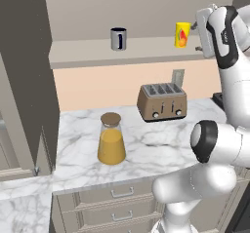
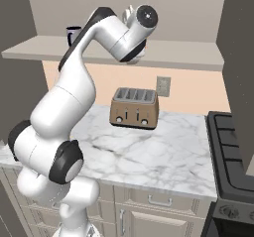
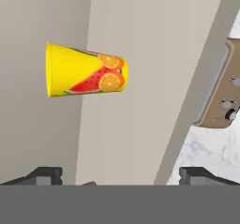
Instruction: There is a tray on the dining counter. Grab the cup, mug, and pitcher and place them on the tray. The pitcher may be placed next to the tray if it cannot fit the tray.
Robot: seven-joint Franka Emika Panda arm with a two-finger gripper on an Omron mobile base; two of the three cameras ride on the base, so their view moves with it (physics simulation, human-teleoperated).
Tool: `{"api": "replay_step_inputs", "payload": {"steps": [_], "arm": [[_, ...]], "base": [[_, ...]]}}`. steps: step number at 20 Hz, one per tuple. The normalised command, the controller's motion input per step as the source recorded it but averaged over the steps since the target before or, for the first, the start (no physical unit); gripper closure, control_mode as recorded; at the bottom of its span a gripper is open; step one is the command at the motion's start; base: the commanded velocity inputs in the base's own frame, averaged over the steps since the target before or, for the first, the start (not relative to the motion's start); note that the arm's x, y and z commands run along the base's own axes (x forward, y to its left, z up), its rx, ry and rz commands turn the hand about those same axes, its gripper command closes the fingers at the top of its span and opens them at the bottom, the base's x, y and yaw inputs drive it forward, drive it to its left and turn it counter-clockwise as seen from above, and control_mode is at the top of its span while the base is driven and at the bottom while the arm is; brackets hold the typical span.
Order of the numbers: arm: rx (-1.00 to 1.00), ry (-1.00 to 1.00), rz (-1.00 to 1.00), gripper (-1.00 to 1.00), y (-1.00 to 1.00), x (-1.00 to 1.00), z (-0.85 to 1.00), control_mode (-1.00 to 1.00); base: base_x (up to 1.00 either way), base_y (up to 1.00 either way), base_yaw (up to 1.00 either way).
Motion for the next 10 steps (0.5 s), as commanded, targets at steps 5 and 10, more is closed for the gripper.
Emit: {"api": "replay_step_inputs", "payload": {"steps": [5, 10], "arm": [[0.0, 0.0, 0.0, -1.0, -0.12, 0.35, 0.0, -1.0], [0.0, 0.0, 0.0, -1.0, -0.11, 0.33, 0.0, -1.0]], "base": [[0.0, 0.0, 0.0], [0.0, 0.0, 0.0]]}}
